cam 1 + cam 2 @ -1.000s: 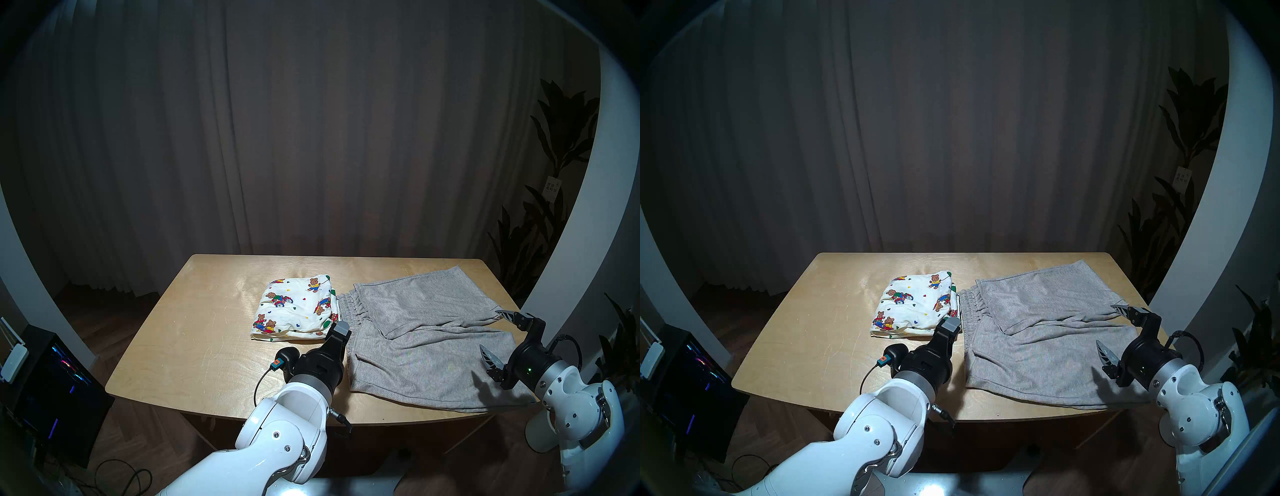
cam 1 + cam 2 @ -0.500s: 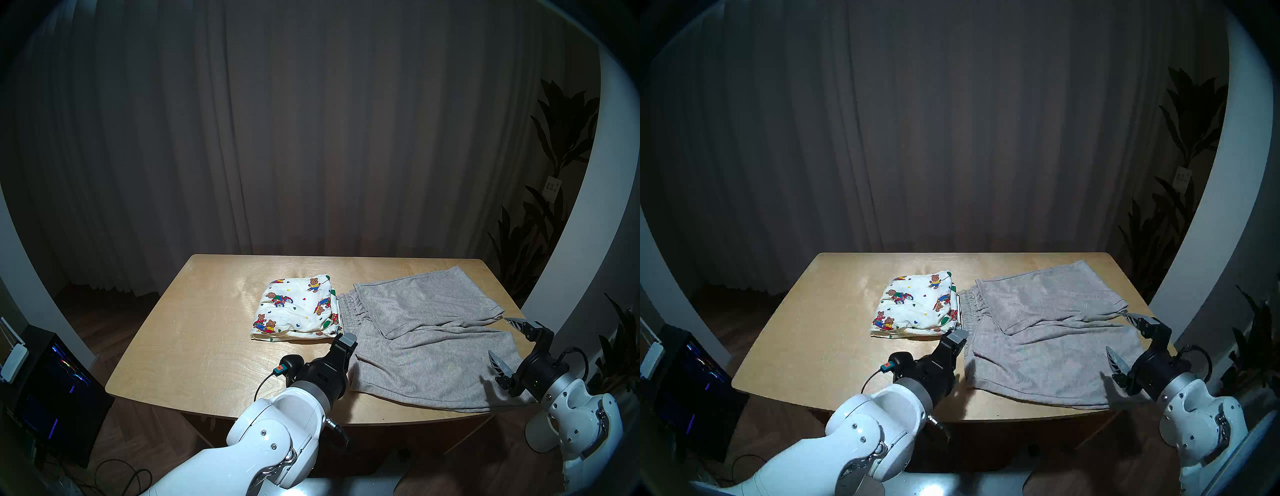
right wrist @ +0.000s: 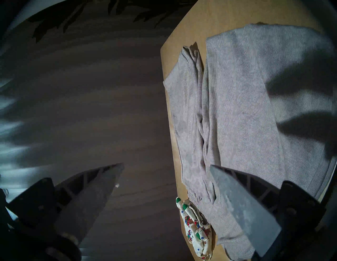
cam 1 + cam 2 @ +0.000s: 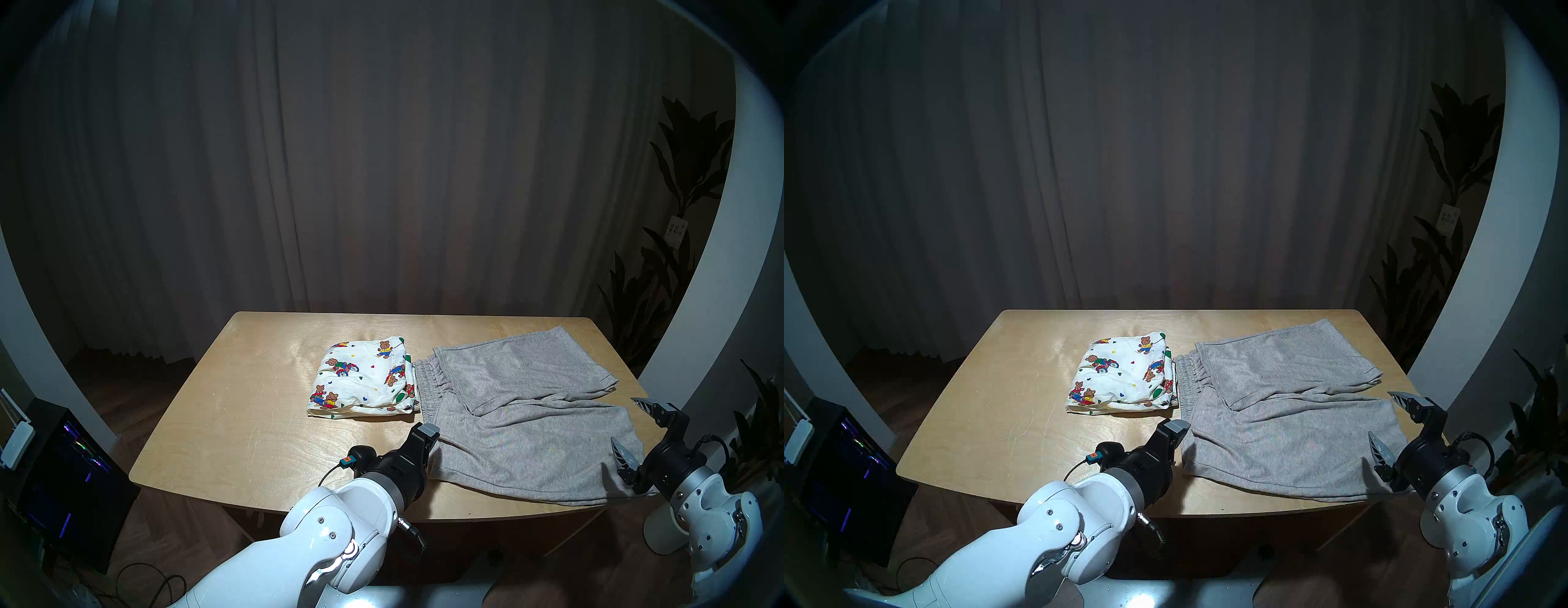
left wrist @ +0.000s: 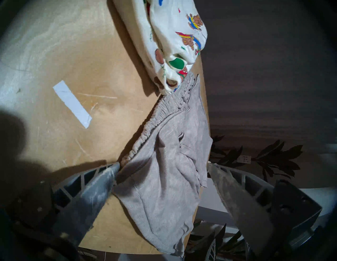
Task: Fold pants twice and stack them
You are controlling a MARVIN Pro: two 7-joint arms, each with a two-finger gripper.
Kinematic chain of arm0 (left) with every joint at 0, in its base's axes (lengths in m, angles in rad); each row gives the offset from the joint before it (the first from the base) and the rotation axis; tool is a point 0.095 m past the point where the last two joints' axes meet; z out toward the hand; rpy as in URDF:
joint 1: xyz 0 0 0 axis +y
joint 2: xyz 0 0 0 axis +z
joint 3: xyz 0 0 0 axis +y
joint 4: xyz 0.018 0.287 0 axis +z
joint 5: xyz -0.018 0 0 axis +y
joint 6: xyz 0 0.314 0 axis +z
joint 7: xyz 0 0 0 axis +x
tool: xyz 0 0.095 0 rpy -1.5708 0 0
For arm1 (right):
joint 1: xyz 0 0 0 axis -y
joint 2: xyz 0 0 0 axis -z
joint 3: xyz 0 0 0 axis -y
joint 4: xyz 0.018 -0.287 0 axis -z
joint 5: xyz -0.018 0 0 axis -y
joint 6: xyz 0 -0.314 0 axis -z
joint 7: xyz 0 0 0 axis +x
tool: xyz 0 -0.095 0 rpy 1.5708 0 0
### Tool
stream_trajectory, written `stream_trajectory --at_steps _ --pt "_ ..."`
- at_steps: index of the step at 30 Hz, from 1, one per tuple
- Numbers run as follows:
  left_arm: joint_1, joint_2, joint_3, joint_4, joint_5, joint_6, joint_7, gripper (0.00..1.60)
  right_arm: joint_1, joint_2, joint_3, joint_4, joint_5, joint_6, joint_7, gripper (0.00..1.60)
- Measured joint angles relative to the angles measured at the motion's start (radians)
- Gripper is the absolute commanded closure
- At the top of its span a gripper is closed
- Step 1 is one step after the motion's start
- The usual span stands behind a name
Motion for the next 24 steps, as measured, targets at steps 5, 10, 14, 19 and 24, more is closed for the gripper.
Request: stream_trajectory --at_steps 5,10,14,19,24 --pt "-0.007 0.001 -0.002 -0.006 -0.027 0.027 0.008 0.0 -0.002 -0.002 0.012 0.004 0.009 -0.001 -0.007 0.0" --pt "-0.014 0.0 -0.002 -0.014 -0.044 0.04 0.054 0.0 -0.012 -0.005 0.022 0.005 0.017 0.003 -0.014 0.0" --pt "-0.021 -0.002 -0.002 -0.02 -0.055 0.045 0.108 0.0 -0.023 -0.008 0.034 0.006 0.021 0.008 -0.019 0.0" --pt "-0.025 -0.006 -0.002 -0.023 -0.067 0.052 0.134 0.0 -0.033 -0.011 0.048 0.01 0.024 0.014 -0.022 0.0" --pt "-0.026 -0.012 -0.002 -0.02 -0.08 0.057 0.131 0.0 -0.038 -0.013 0.057 0.015 0.025 0.015 -0.026 0.0"
